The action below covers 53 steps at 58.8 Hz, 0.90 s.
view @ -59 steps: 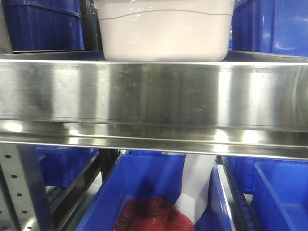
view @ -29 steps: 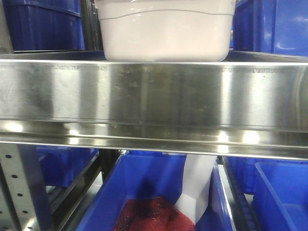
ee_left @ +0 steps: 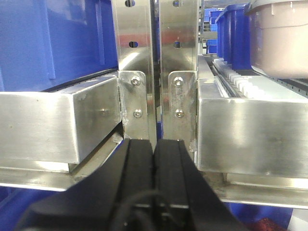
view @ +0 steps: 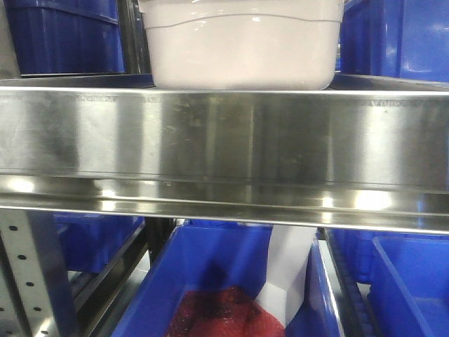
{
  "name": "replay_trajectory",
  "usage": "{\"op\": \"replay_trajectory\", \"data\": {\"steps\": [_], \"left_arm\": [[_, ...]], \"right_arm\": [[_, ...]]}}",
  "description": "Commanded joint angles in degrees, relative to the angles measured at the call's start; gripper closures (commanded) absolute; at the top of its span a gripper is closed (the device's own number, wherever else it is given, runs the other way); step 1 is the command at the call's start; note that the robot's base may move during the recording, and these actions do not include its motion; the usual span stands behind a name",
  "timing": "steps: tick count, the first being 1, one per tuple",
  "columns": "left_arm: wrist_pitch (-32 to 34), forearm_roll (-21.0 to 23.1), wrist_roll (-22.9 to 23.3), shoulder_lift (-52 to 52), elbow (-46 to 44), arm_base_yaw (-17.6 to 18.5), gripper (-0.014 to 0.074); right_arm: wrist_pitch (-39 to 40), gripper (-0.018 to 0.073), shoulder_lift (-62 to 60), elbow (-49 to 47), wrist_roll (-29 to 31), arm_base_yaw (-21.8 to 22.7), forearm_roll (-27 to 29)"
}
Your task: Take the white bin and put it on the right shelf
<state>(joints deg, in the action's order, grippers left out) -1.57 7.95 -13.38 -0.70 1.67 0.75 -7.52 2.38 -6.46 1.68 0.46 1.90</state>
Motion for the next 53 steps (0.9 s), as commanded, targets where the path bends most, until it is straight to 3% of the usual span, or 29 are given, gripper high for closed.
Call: {"op": "replay_trajectory", "data": {"steps": [1, 12, 31, 53], "left_arm": [[5.05, 0.48, 0.49, -0.55, 0.49, -0.06, 0.0715], [5.05, 0.48, 0.49, -0.55, 0.49, -0.06, 0.0715], [5.05, 0.48, 0.49, -0.55, 0.49, -0.06, 0.0715], [5.05, 0.48, 0.49, -0.55, 0.49, -0.06, 0.0715]], "right_arm": [[6.73, 0.0490, -2.91, 1.82, -0.47, -0.14, -0.20], [9.51, 0.0490, -4.05, 8.17, -0.47, -0.14, 0.72], [10.31, 0.0490, -4.10, 7.93, -0.47, -0.14, 3.96], [10.65, 0.0490, -4.10, 7.93, -0.47, -0.14, 3.96]]}}
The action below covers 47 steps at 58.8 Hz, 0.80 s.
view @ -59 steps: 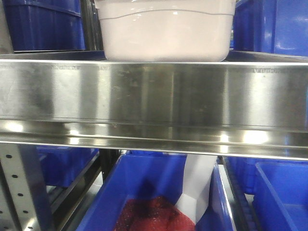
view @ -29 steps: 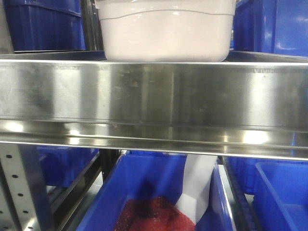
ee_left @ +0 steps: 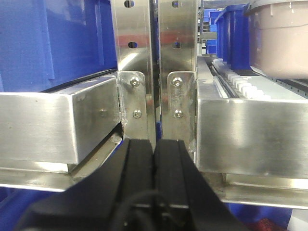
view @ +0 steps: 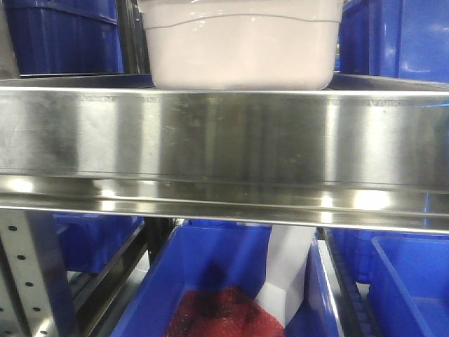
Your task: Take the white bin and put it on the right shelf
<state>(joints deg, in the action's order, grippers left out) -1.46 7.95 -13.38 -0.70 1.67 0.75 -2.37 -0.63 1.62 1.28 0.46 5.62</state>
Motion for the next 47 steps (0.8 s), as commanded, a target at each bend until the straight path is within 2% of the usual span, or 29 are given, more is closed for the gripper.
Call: {"op": "replay_trajectory", "data": {"steps": [1, 47], "left_arm": [[4.94, 0.48, 0.49, -0.55, 0.49, -0.06, 0.0715], [4.94, 0.48, 0.49, -0.55, 0.49, -0.06, 0.0715]], "right_arm": [[5.50, 0.0490, -1.09, -0.15, -0.06, -0.14, 0.24], [5.50, 0.0490, -1.09, -0.15, -0.06, -0.14, 0.24]]}}
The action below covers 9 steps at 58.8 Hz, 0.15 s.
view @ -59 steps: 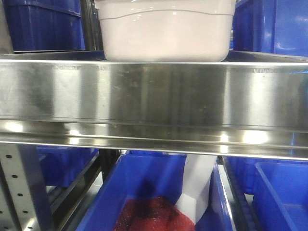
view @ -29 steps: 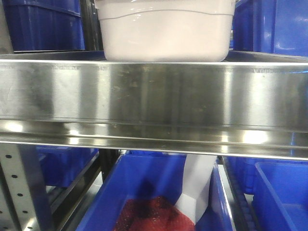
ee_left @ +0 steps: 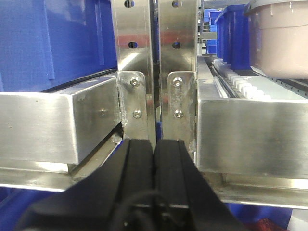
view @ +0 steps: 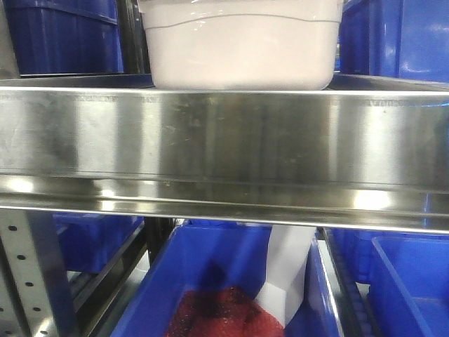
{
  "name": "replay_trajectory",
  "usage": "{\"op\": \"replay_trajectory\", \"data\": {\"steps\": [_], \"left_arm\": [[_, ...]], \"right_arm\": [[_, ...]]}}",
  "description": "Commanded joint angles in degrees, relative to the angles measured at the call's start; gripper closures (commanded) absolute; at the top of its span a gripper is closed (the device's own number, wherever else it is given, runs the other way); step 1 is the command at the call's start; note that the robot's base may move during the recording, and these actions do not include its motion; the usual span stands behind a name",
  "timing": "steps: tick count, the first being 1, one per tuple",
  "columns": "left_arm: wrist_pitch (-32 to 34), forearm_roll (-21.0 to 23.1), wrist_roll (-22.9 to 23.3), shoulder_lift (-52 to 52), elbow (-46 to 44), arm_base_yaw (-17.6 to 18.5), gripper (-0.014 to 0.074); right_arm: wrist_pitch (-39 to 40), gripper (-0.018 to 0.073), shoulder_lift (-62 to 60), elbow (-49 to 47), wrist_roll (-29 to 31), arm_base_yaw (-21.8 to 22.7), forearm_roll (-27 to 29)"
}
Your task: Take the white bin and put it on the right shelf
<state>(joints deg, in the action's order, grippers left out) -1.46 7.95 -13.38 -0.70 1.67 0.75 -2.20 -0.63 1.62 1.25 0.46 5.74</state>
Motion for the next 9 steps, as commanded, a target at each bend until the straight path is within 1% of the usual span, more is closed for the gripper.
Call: {"op": "replay_trajectory", "data": {"steps": [1, 9], "left_arm": [[4.94, 0.48, 0.49, -0.55, 0.49, -0.06, 0.0715], [4.94, 0.48, 0.49, -0.55, 0.49, -0.06, 0.0715]], "right_arm": [[5.33, 0.0490, -1.09, -0.15, -0.03, -0.14, 0.12], [5.33, 0.0490, -1.09, -0.15, -0.03, -0.14, 0.12]]}}
